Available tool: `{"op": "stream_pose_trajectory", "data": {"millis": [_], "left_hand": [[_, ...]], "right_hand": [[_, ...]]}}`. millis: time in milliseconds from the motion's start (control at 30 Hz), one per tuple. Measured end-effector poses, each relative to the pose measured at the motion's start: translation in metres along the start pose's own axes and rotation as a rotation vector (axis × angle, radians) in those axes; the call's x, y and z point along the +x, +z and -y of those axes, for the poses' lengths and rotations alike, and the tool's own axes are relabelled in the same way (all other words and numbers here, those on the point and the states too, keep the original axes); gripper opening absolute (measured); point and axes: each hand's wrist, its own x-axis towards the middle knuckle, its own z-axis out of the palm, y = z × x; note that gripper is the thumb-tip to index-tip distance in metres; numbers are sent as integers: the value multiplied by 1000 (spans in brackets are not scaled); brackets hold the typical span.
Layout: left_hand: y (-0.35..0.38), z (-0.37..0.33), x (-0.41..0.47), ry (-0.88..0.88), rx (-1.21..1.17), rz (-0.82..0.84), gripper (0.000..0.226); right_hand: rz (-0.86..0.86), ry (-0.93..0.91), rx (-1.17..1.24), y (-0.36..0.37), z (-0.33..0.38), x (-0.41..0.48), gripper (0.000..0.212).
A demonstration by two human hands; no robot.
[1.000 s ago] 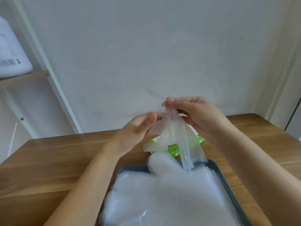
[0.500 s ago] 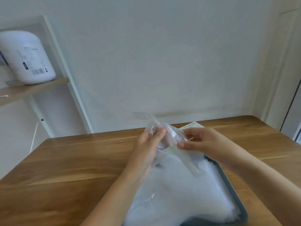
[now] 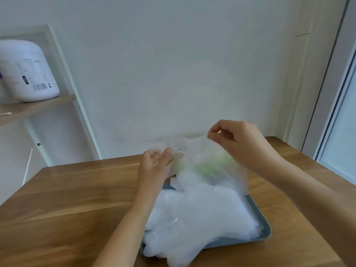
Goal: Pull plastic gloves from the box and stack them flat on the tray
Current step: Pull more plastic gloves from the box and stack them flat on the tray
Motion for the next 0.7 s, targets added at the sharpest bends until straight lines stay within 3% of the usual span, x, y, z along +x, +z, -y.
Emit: {"op": "stream_pose_trajectory", "data": {"millis": [100,267,333,433,533,700], "left_hand": [[-13,-9,-1,73,18,13,64],[-14,-23,-23,366,181,232,74],[-10,-24,-32,479,335,284,60],[-7,-27,-39,601,490,207,9],[-16,-34,-35,531,449,177,24],[-35,-51,-30,248,137,493,28]], "right_hand": [[119,-110,-273,-5,22,2,12],[259,-202,-434,0,56,4,14],[282,-225,-434,1,70,4,15],[265,-277,-460,-3,85,1,16],[253,-264,-314,-15,91,-6,12],[258,-19,68,-35,73,-5,11]]}}
